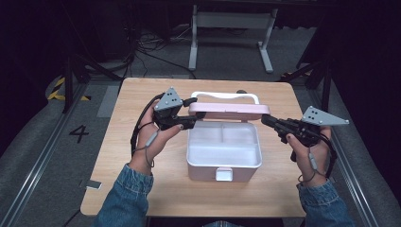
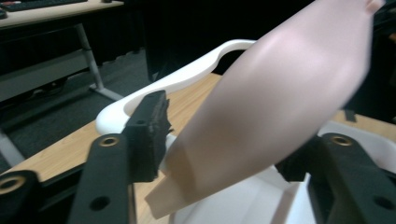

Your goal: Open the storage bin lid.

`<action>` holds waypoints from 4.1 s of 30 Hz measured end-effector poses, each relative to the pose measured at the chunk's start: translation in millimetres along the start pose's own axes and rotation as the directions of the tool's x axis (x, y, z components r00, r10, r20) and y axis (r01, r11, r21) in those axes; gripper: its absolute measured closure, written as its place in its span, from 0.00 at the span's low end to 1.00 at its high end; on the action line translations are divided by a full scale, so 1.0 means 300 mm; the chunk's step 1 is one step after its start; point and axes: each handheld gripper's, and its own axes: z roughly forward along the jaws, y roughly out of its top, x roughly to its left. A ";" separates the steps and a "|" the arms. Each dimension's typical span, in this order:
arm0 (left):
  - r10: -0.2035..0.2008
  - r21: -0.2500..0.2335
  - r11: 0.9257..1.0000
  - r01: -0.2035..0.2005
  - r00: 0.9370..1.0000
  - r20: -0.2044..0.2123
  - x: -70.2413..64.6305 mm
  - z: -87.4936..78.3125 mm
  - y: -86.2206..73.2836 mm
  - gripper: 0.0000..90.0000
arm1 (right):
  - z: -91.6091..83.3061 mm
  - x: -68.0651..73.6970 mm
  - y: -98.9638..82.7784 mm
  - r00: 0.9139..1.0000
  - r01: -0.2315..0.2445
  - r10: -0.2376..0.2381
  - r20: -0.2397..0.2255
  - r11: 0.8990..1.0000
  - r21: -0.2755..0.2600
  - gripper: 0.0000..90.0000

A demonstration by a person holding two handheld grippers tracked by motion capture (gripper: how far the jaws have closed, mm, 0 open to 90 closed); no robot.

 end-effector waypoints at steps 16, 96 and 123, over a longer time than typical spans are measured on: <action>-0.016 -0.017 1.000 0.016 1.000 0.009 0.007 -0.002 0.005 0.68 | 0.002 -0.007 -0.008 1.000 -0.007 0.007 0.000 1.000 0.002 1.00; -0.243 0.141 0.953 0.270 0.953 -0.179 0.339 0.284 0.053 0.68 | -0.287 -0.165 -0.088 0.976 -0.001 -0.049 0.212 0.974 0.229 0.85; -0.318 0.218 0.910 0.352 0.932 -0.174 0.407 0.388 -0.058 0.61 | -0.262 -0.155 -0.128 0.980 -0.014 -0.041 0.196 0.963 0.270 0.84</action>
